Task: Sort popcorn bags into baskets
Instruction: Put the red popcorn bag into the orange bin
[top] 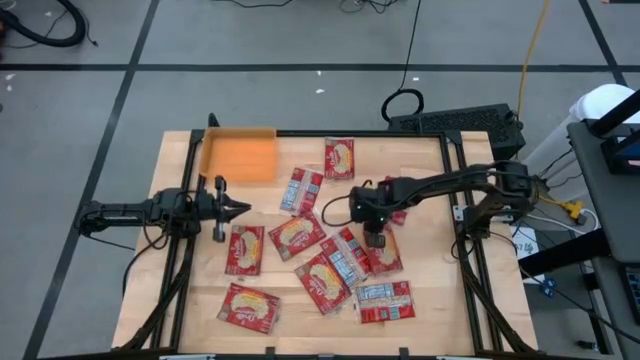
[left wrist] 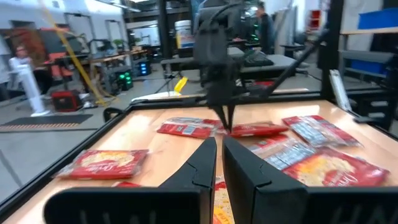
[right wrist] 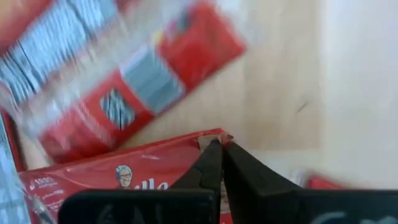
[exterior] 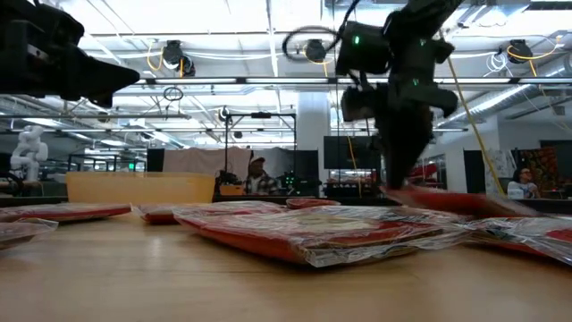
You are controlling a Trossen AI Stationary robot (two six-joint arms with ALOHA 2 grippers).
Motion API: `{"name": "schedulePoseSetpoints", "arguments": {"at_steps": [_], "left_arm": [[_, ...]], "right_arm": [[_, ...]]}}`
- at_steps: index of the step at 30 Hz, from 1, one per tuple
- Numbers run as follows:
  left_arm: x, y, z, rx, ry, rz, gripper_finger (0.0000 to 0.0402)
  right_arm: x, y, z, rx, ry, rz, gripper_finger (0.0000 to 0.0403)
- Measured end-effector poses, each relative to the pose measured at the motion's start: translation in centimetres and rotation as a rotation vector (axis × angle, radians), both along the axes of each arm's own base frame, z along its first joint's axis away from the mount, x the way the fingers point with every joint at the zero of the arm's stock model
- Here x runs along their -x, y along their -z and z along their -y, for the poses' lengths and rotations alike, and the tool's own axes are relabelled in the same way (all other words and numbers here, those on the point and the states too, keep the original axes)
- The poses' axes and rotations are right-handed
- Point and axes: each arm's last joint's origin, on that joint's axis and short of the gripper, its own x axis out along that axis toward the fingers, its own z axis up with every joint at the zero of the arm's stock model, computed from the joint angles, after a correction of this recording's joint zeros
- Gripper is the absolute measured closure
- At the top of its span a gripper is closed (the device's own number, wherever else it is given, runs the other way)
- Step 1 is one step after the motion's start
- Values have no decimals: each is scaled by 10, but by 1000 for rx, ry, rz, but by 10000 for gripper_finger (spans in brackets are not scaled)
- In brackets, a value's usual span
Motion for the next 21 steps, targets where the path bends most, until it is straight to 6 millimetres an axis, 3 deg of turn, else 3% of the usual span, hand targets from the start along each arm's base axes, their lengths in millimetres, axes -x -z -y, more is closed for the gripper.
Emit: {"name": "schedulePoseSetpoints", "arguments": {"at_steps": [8, 14, 21], "left_arm": [[1, -4, -3, 105, -103, 56, 347], [-1, -8, -3, 178, -96, 97, 260], [-11, -10, -4, 254, -104, 110, 163]], "right_arm": [[1, -52, 2, 225, 95, 315, 403], [-5, -79, 2, 341, 176, 549, 403], [-21, -86, 4, 401, 249, 707, 403]]}}
